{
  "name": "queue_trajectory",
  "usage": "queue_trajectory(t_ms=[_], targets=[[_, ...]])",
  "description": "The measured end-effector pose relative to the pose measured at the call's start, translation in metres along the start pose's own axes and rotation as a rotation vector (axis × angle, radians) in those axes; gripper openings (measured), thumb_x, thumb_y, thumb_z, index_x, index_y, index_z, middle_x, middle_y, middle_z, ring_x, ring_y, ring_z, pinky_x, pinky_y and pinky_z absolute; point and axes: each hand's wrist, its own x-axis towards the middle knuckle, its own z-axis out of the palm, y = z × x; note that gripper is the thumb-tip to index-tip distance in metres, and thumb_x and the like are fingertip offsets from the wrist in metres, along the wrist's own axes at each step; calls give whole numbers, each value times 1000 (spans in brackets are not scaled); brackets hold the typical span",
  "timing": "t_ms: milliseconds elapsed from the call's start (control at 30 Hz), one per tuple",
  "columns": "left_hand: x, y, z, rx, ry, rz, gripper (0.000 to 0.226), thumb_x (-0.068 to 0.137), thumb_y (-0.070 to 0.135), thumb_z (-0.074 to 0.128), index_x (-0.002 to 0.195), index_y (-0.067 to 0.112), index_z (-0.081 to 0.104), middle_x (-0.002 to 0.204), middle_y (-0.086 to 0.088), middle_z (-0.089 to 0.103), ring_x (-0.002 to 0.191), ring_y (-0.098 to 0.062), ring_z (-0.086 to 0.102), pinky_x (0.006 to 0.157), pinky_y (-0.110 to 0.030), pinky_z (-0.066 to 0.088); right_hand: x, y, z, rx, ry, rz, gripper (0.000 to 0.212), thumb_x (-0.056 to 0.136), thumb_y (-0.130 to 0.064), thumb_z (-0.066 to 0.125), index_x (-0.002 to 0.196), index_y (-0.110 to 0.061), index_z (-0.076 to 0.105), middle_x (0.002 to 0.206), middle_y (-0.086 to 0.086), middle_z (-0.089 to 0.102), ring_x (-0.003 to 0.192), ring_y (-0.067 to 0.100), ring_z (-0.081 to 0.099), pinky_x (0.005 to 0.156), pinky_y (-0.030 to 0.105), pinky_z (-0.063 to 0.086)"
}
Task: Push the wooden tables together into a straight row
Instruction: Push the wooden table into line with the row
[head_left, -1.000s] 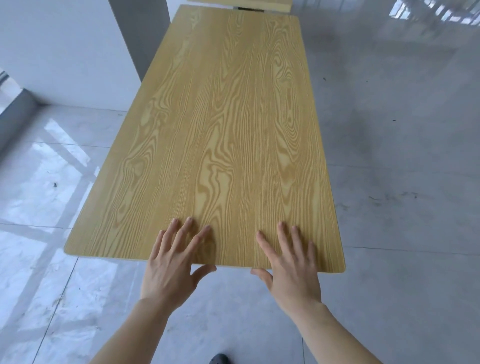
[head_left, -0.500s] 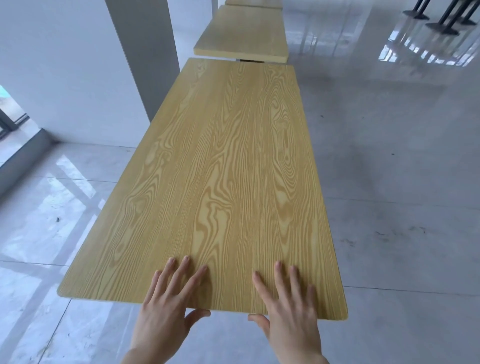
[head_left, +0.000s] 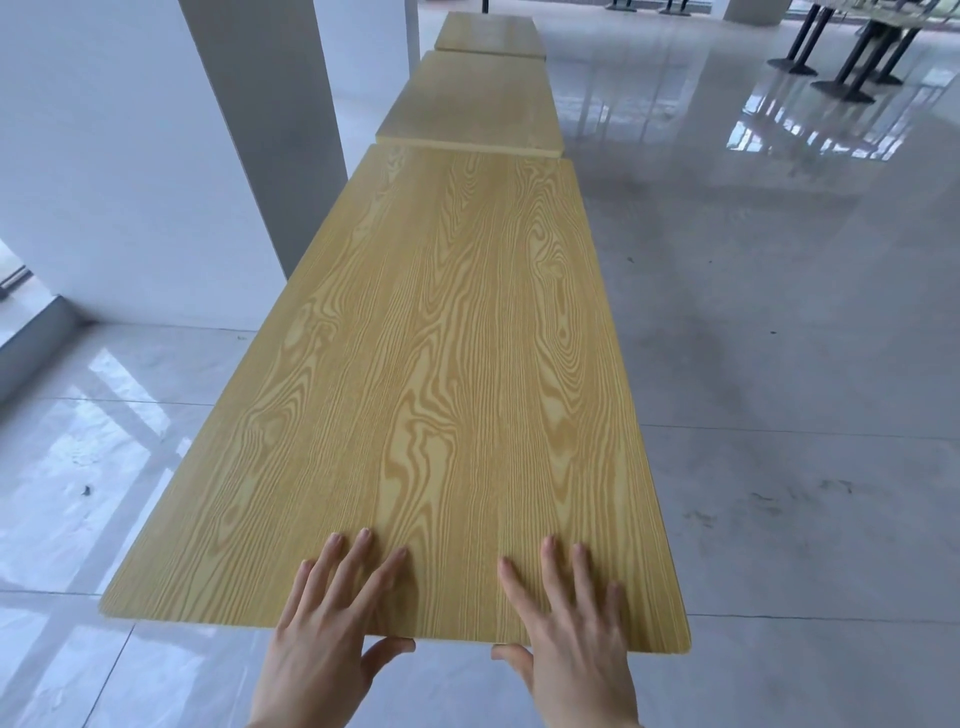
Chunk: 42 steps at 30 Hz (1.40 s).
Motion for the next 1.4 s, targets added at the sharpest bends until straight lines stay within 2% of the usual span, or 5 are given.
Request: queue_trajectory(t_ms=[400, 567, 733, 933, 1400], targets=[[60, -26, -3, -42, -37, -18, 84, 83, 80, 26, 156, 40, 33, 166, 2, 30, 156, -30, 19, 123, -54, 26, 60, -2, -10, -58, 28, -12, 86, 82, -69, 67, 156, -39, 37, 165, 17, 32, 148, 51, 29, 107, 73, 38], [70, -30, 2, -54, -67, -7, 81, 85, 78, 35, 154, 36, 40, 163, -2, 37, 152, -34, 29, 118, -56, 31, 72, 2, -10, -23, 1, -15, 97, 47, -67, 92, 133, -30, 69, 139, 22, 62, 123, 52, 60, 79, 74, 55], [72, -26, -2, -20, -50, -5, 83, 83, 78, 32, 153, 35, 44, 160, -4, 41, 150, -37, 34, 116, -58, 36, 71, 3, -6, -3, 54, -28, 94, 53, -66, 90, 137, -31, 66, 143, 21, 59, 126, 52, 57, 83, 74, 53], [79, -21, -8, -11, -133, -58, 87, 86, 75, 51, 159, 43, 17, 171, 3, 10, 158, -30, 0, 127, -53, 11, 73, 4, -6, 29, -36, 3, 85, 93, -71, 48, 160, -47, 1, 173, 8, -6, 157, 39, -6, 121, 68, 14], [131, 83, -105, -9, -8, -15, 93, 82, 90, 24, 158, 46, -7, 172, 4, -1, 158, -21, -8, 127, -48, -3, 78, 73, -132, 248, -35, 35, 98, 78, -96, 18, 160, -47, -2, 173, 3, -9, 157, 26, -11, 123, 63, -1]])
